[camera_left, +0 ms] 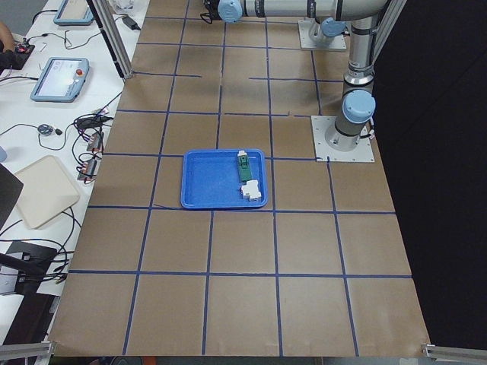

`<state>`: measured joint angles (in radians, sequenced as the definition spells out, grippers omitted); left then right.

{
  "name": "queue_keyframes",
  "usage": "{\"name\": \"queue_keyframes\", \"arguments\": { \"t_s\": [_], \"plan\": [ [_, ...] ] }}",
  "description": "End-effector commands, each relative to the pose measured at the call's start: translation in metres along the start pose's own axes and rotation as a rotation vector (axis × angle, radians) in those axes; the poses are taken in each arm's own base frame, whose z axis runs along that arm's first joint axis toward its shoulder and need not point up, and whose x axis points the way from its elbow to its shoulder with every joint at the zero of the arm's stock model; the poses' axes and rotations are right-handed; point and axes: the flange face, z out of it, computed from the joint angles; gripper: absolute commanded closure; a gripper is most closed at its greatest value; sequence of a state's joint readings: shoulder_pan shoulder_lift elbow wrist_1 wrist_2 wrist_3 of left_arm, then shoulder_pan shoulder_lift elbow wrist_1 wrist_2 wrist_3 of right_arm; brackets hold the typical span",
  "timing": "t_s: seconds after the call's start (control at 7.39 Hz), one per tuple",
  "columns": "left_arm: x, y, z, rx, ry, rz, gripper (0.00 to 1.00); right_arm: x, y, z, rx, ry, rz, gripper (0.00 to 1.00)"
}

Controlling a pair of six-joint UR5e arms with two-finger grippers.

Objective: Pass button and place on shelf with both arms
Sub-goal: 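Lower the open right gripper onto the button held by the left gripper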

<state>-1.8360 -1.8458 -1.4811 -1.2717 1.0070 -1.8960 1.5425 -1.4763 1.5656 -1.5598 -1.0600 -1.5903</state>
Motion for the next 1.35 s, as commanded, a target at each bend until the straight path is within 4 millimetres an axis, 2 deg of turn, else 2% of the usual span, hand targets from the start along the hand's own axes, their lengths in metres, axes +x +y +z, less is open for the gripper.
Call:
{"name": "queue_keyframes", "arguments": {
  "t_s": [0.0, 0.41, 0.68, 0.95, 1.08, 1.22],
  "plan": [
    [-0.001, 0.001, -0.002, 0.002, 0.003, 0.002, 1.00, -0.001, -0.001, 0.003, 0.022, -0.004, 0.004, 0.00],
    [-0.002, 0.002, -0.003, -0.004, 0.004, 0.003, 1.00, 0.003, -0.007, -0.001, 0.056, 0.034, 0.000, 0.00],
    [-0.004, 0.004, -0.007, -0.009, 0.009, 0.007, 1.00, 0.011, -0.005, 0.017, 0.052, 0.002, 0.053, 0.00],
    [-0.003, 0.003, -0.006, -0.003, 0.008, 0.004, 1.00, 0.018, -0.010, 0.022, 0.055, 0.020, 0.032, 0.00],
    [-0.004, 0.003, -0.006, -0.004, 0.009, 0.005, 1.00, 0.015, -0.016, 0.026, 0.052, 0.014, 0.022, 0.02],
    [-0.004, 0.004, -0.007, -0.007, 0.010, 0.006, 1.00, 0.014, -0.017, 0.025, 0.054, 0.016, 0.017, 0.16]
  ]
}}
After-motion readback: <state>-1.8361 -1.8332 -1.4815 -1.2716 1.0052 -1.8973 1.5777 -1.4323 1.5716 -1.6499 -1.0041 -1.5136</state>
